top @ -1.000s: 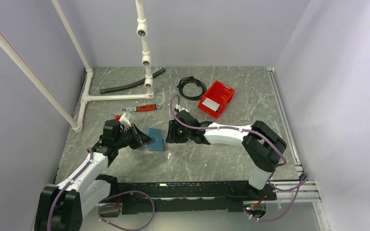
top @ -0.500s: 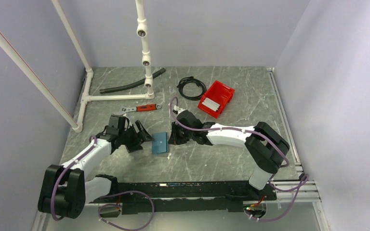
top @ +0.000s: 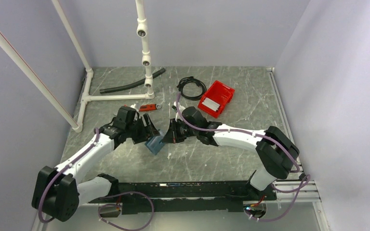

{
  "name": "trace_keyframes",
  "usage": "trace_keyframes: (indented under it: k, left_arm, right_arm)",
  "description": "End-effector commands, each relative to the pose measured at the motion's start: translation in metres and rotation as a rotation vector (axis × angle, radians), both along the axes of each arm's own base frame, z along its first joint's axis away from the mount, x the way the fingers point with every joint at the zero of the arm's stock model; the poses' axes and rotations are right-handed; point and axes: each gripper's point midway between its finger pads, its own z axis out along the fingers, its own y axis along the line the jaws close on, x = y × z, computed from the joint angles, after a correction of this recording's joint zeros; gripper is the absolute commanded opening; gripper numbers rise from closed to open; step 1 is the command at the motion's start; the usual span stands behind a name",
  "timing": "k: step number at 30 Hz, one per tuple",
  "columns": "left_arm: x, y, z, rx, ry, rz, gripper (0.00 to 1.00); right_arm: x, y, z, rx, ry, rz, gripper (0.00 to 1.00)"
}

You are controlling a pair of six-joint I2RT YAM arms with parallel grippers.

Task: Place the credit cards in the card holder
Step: Open the card holder at the center of the board.

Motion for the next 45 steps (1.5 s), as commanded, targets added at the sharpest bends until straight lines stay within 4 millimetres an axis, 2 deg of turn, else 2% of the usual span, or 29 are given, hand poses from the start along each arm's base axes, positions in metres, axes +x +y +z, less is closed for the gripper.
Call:
trace_keyframes:
  k: [1, 3, 5, 7, 10, 13, 15, 18, 21, 24, 27, 31, 35, 37, 38, 41, 42, 45]
  left_arm:
    - [0.001, 0.002, -0.009, 0.072, 0.036, -0.007, 0.69]
    - [0.001, 0.004, -0.009, 0.082, 0.034, -0.002, 0.63]
    - [0.002, 0.006, -0.005, 0.088, 0.01, -0.001, 0.67]
    - [0.001, 0.008, -0.001, 0.091, -0.01, 0.001, 0.76]
    - [-0.001, 0.005, 0.003, 0.078, -0.024, -0.026, 0.79]
    - [-0.002, 0.001, -0.002, 0.066, -0.005, -0.045, 0.72]
    - [-0.002, -0.001, -0.007, 0.063, 0.006, -0.053, 0.72]
    - [0.0, -0.006, -0.012, 0.05, 0.022, -0.073, 0.76]
    - [0.0, -0.012, -0.023, 0.038, 0.055, -0.092, 0.78]
    - [0.001, -0.022, -0.032, -0.007, 0.079, -0.11, 0.7]
    - [-0.001, -0.026, -0.039, -0.026, 0.099, -0.114, 0.69]
    - [-0.002, -0.026, -0.042, -0.03, 0.098, -0.114, 0.65]
    - [-0.003, -0.029, -0.043, -0.038, 0.096, -0.137, 0.71]
    - [-0.003, -0.028, -0.045, -0.028, 0.106, -0.132, 0.63]
    - [-0.004, -0.026, -0.047, -0.019, 0.114, -0.126, 0.47]
    - [-0.01, -0.014, -0.061, 0.044, 0.171, -0.088, 0.2]
    - [-0.013, -0.008, -0.069, 0.075, 0.198, -0.066, 0.14]
    - [-0.022, -0.003, -0.083, 0.096, 0.244, -0.049, 0.07]
  right_arm:
    - [0.005, 0.006, 0.019, 0.069, -0.026, 0.004, 0.0]
    - [0.006, 0.002, 0.014, 0.056, -0.022, -0.007, 0.0]
    - [0.007, -0.004, 0.009, 0.038, -0.016, -0.021, 0.0]
    - [0.008, -0.014, 0.0, 0.001, -0.013, -0.049, 0.0]
    - [0.011, -0.038, -0.022, -0.09, -0.009, -0.099, 0.0]
    - [0.016, -0.067, -0.052, -0.205, 0.013, -0.148, 0.0]
    - [0.019, -0.087, -0.069, -0.282, 0.025, -0.18, 0.0]
    - [0.022, -0.106, -0.079, -0.363, -0.002, -0.21, 0.0]
    - [0.03, -0.11, -0.082, -0.391, -0.036, -0.211, 0.0]
    - [0.043, -0.113, -0.09, -0.449, -0.054, -0.216, 0.0]
    - [0.051, -0.113, -0.085, -0.461, -0.091, -0.217, 0.0]
    - [0.052, -0.115, -0.083, -0.48, -0.106, -0.207, 0.0]
    - [0.047, -0.11, -0.081, -0.447, -0.1, -0.176, 0.0]
    - [0.048, -0.112, -0.077, -0.454, -0.106, -0.183, 0.07]
    - [0.05, -0.113, -0.071, -0.457, -0.121, -0.19, 0.11]
    - [0.051, -0.114, -0.049, -0.443, -0.17, -0.189, 0.28]
    - [0.05, -0.112, -0.043, -0.423, -0.181, -0.179, 0.33]
    - [0.044, -0.101, -0.034, -0.359, -0.178, -0.129, 0.49]
